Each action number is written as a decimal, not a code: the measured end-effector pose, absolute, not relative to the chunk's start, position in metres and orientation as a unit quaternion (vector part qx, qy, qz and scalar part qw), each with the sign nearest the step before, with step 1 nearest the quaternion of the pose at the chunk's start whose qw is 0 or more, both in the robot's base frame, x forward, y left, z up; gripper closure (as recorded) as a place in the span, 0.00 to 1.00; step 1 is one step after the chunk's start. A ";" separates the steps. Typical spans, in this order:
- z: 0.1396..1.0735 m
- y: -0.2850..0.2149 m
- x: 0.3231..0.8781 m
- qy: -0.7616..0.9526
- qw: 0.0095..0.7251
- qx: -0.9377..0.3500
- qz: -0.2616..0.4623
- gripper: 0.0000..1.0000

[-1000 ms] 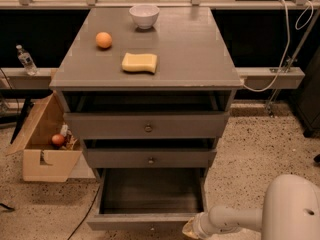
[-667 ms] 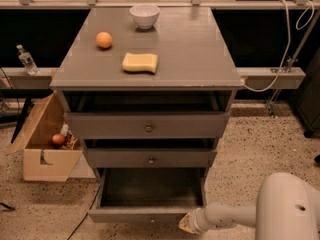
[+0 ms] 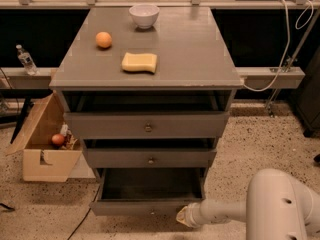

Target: Close bottom drawer

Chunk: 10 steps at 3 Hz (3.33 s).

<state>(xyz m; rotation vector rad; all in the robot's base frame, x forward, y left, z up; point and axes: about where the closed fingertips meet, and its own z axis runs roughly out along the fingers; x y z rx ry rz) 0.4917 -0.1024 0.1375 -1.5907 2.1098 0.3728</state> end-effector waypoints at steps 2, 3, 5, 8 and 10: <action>0.144 -0.098 0.521 0.761 0.279 -0.573 0.117 1.00; 0.151 -0.093 0.548 0.755 0.312 -0.567 0.104 1.00; 0.155 -0.080 0.579 0.738 0.345 -0.572 0.098 1.00; 0.163 -0.084 0.657 0.720 0.408 -0.560 0.042 1.00; 0.174 -0.095 0.661 0.715 0.425 -0.554 0.034 1.00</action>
Offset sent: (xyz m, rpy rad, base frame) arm 0.1119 0.0101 0.0375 0.0992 -0.3391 -0.0919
